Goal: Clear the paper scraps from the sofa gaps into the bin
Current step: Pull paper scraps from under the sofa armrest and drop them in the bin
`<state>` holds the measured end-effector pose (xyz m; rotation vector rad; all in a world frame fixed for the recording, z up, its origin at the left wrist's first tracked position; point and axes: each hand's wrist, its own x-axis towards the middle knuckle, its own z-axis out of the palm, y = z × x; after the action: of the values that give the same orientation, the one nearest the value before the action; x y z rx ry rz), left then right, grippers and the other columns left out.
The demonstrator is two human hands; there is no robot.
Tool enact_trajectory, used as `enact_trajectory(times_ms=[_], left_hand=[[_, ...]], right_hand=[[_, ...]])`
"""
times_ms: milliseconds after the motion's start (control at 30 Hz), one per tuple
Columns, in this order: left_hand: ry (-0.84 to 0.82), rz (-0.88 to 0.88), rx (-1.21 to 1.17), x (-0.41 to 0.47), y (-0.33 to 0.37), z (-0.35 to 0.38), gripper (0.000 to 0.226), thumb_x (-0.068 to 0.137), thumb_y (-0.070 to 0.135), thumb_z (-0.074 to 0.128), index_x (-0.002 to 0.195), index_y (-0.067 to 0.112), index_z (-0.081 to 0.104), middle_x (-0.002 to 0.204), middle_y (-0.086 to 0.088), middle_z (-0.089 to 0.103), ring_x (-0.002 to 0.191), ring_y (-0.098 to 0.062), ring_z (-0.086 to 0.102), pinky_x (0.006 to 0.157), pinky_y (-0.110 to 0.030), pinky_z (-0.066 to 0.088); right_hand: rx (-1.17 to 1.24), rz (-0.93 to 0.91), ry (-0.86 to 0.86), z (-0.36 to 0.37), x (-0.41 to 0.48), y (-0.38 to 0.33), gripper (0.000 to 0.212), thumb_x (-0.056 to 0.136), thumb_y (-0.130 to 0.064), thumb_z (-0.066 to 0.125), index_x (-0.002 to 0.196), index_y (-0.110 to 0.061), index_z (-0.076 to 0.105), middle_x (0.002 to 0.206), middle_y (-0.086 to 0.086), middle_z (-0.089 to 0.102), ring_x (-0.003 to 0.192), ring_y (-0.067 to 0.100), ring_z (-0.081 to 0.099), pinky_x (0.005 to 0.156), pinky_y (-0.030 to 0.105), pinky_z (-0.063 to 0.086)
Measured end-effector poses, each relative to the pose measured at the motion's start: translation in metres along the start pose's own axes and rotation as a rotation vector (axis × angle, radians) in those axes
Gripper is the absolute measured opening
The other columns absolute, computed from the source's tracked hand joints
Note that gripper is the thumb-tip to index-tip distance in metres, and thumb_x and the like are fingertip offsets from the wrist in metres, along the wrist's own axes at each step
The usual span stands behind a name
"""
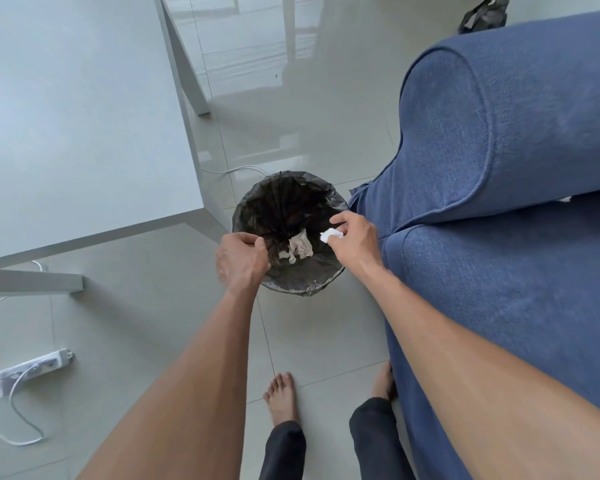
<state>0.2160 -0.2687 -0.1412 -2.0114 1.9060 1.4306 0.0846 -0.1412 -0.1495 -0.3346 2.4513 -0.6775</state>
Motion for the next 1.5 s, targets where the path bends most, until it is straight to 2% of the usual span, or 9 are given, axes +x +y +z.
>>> enact_trajectory(times_ms=[133,233,367,500,667,933,1100,1233,1500], left_hand=[[0.025,-0.007,0.014,0.000,0.001,-0.005,0.020,0.092,0.024,0.058,0.073,0.025,0.065,0.063,0.000,0.072,0.073,-0.021,0.078,0.088,-0.038,0.061],[0.010,0.012,0.000,0.002,-0.002,-0.011,0.016,0.094,0.022,0.058,0.089,0.021,0.073,0.063,0.001,0.071,0.070,-0.020,0.078,0.088,-0.040,0.061],[-0.009,0.059,0.033,0.001,-0.005,-0.017,0.019,0.094,0.023,0.058,0.097,0.018,0.076,0.069,0.002,0.075,0.068,-0.019,0.077,0.085,-0.041,0.062],[-0.013,0.077,0.055,-0.003,-0.009,-0.022,0.017,0.095,0.022,0.058,0.090,0.018,0.074,0.082,-0.002,0.078,0.063,-0.018,0.077,0.082,-0.043,0.063],[-0.028,0.099,0.049,-0.024,-0.001,-0.003,0.017,0.095,0.024,0.060,0.080,0.027,0.068,0.077,0.003,0.077,0.058,-0.015,0.076,0.080,-0.043,0.064],[-0.168,0.286,0.204,-0.132,0.064,0.082,0.022,0.088,0.027,0.060,0.093,0.021,0.081,0.092,0.000,0.080,0.092,-0.025,0.073,0.085,-0.033,0.057],[-0.274,0.481,0.330,-0.189,0.106,0.141,0.024,0.093,0.035,0.059,0.103,0.021,0.076,0.104,0.001,0.079,0.101,-0.023,0.072,0.085,-0.032,0.053],[-0.352,0.636,0.372,-0.213,0.126,0.191,0.045,0.092,0.056,0.058,0.121,0.023,0.067,0.115,0.004,0.073,0.111,-0.018,0.067,0.091,-0.033,0.051],[-0.388,0.888,0.523,-0.243,0.156,0.306,0.044,0.097,0.050,0.055,0.131,0.022,0.061,0.123,0.003,0.069,0.113,-0.017,0.066,0.088,-0.035,0.053]], right_hand=[[0.039,0.009,-0.018,0.006,0.002,-0.006,0.025,0.085,-0.009,0.070,0.109,-0.014,0.073,0.106,0.005,0.071,0.100,0.022,0.066,0.090,0.038,0.056],[0.053,0.000,-0.064,0.016,0.004,-0.014,0.021,0.083,-0.014,0.072,0.104,-0.015,0.076,0.105,0.000,0.072,0.101,0.020,0.066,0.084,0.029,0.051],[0.119,-0.002,-0.160,0.029,0.001,-0.020,0.034,0.091,-0.030,0.068,0.122,-0.019,0.068,0.100,-0.002,0.066,0.100,0.018,0.061,0.078,0.024,0.039],[0.083,-0.024,-0.101,0.028,-0.006,-0.016,0.032,0.096,-0.020,0.050,0.123,-0.019,0.068,0.110,0.005,0.072,0.106,0.024,0.065,0.086,0.029,0.050],[0.011,-0.103,0.050,-0.007,-0.017,0.007,0.030,0.098,-0.026,0.050,0.121,-0.017,0.068,0.115,0.003,0.071,0.104,0.022,0.066,0.087,0.039,0.055],[-0.126,-0.128,0.290,-0.122,-0.059,0.102,0.029,0.098,-0.035,0.053,0.111,-0.015,0.068,0.106,0.003,0.066,0.102,0.026,0.062,0.076,0.039,0.053],[-0.198,-0.052,0.366,-0.192,-0.075,0.172,0.038,0.099,-0.041,0.050,0.123,-0.015,0.064,0.116,-0.001,0.063,0.111,0.020,0.055,0.074,0.036,0.052],[-0.217,-0.026,0.425,-0.235,-0.067,0.214,0.040,0.097,-0.041,0.053,0.126,-0.016,0.062,0.119,-0.003,0.061,0.110,0.019,0.054,0.068,0.033,0.052],[-0.232,0.010,0.450,-0.307,0.004,0.284,0.046,0.101,-0.035,0.049,0.138,-0.008,0.052,0.131,0.004,0.055,0.121,0.022,0.051,0.084,0.034,0.052]])
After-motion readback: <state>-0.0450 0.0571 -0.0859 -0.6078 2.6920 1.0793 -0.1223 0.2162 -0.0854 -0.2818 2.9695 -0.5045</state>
